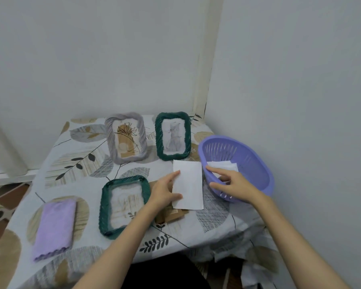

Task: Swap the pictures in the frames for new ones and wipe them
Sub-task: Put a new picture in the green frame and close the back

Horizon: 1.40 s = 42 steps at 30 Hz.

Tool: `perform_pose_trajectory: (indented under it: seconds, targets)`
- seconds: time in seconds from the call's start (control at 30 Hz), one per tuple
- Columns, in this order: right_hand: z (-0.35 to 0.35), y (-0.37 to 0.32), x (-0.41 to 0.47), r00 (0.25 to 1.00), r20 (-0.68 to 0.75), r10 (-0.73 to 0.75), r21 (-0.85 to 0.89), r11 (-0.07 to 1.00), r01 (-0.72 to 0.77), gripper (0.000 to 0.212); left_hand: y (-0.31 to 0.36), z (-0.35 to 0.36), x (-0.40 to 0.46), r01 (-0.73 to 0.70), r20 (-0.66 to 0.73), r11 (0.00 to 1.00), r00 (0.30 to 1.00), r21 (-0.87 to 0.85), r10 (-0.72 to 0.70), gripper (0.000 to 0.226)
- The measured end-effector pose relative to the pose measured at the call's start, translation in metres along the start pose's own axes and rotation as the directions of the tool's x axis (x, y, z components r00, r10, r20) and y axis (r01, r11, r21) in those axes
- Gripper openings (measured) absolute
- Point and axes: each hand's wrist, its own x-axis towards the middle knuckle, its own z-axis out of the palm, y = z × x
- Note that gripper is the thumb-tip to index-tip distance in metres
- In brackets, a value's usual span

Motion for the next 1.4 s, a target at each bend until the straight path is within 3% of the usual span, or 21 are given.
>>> perform_pose_trajectory:
  seconds: [0.1,0.27,0.37,0.7,0.83,0.93,1.0,1.07,1.1,1.17,1.3,1.4]
  targets:
    - [-0.009,0.002,-0.001,0.999,-0.044,-0.02,0.038,0.999,0.022,0.046,0.003,0.011,0.011,-0.064,0.039,0.914,0.998,0.4,0.053,0.088]
    - [-0.021,0.011,0.004,0.994,-0.072,-0.078,0.046,0.996,0.082,0.043,0.004,0.034,0.028,-0.094,0.15,0.71,0.989,0.698,-0.017,0.084]
    - [-0.019,0.009,0.005,0.991,-0.078,-0.105,0.024,0.994,0.107,0.044,0.003,0.042,0.033,-0.046,0.132,0.659,0.988,0.751,-0.082,0.08]
    - [0.01,0.012,0.007,0.997,0.013,-0.079,-0.204,0.976,0.08,0.051,0.006,0.046,0.038,-0.079,0.173,0.665,0.982,0.743,-0.077,0.082]
    - [0.01,0.009,0.006,0.998,0.035,-0.059,-0.211,0.975,0.065,0.053,0.006,0.038,0.033,-0.077,0.154,0.715,0.987,0.695,-0.044,0.082]
    - [0.007,0.006,0.003,0.999,0.052,-0.013,-0.121,0.992,0.019,0.055,0.001,0.024,0.028,-0.052,0.049,0.765,0.998,0.642,0.027,0.064]
    - [0.004,0.005,0.001,1.0,0.005,0.021,-0.026,0.999,-0.02,0.053,0.002,0.016,0.024,-0.034,-0.065,0.888,0.995,0.459,0.072,0.048]
    - [0.0,0.006,0.001,0.996,-0.078,0.04,0.011,0.999,-0.039,0.044,0.016,0.014,0.019,-0.003,-0.117,0.996,0.993,0.084,0.013,0.041]
    - [-0.003,0.009,0.003,0.992,-0.118,0.049,0.007,0.999,-0.048,0.04,0.026,0.015,0.017,0.016,-0.096,0.996,0.995,-0.089,-0.025,0.042]
    - [-0.009,0.016,0.007,0.981,-0.18,0.071,-0.007,0.997,-0.073,0.034,0.046,0.02,0.017,0.022,-0.044,0.963,0.998,-0.268,-0.035,0.05]
    - [-0.027,0.028,0.017,0.965,-0.226,0.134,-0.039,0.988,-0.147,0.038,0.075,0.029,0.027,0.065,0.079,0.922,0.996,-0.381,-0.038,0.065]
    - [-0.038,0.037,0.03,0.949,-0.235,0.212,-0.173,0.951,-0.255,0.051,0.079,0.033,0.039,0.175,0.169,0.902,0.979,-0.395,-0.116,0.065]
